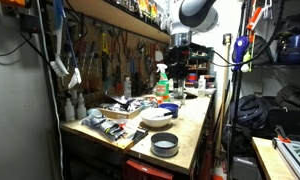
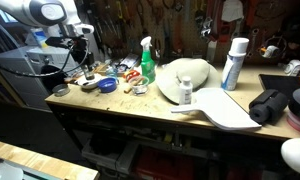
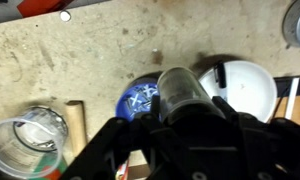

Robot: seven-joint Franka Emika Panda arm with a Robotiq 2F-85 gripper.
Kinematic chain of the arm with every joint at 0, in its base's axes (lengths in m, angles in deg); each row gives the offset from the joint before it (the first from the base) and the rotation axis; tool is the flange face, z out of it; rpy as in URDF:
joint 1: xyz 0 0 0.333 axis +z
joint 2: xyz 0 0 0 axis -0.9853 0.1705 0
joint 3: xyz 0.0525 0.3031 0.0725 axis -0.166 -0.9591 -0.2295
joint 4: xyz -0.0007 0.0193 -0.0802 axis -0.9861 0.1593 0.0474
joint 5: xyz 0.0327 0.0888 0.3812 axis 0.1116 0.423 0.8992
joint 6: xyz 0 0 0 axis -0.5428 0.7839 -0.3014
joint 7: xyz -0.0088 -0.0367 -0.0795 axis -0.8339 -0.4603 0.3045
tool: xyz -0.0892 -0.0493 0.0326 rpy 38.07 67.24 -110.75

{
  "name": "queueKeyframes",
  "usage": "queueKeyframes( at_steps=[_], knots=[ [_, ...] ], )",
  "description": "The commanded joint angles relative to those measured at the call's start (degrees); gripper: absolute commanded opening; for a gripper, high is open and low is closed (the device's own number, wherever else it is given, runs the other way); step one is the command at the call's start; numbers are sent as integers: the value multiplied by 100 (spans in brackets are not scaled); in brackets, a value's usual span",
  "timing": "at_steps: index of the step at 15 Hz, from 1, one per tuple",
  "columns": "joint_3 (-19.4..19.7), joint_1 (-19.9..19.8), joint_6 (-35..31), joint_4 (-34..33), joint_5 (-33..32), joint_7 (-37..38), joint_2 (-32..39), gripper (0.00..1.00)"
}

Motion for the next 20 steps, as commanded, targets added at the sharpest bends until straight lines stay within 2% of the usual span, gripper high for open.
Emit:
queueKeyframes(
  at_steps=[1,3,5,6,9,10,13,20],
  knots=[
    [-197,305,189,432,202,-414,-430,29],
    [-316,452,247,515,229,-473,-471,29],
    [-332,418,178,323,97,-276,-243,29],
    [-362,447,184,322,95,-267,-245,54],
    [-350,426,183,302,93,-266,-212,54],
    [-346,421,182,302,92,-266,-209,29],
    [-513,706,-88,562,357,-574,-197,29],
    [-1102,1393,-940,922,471,-849,-215,29]
  ],
)
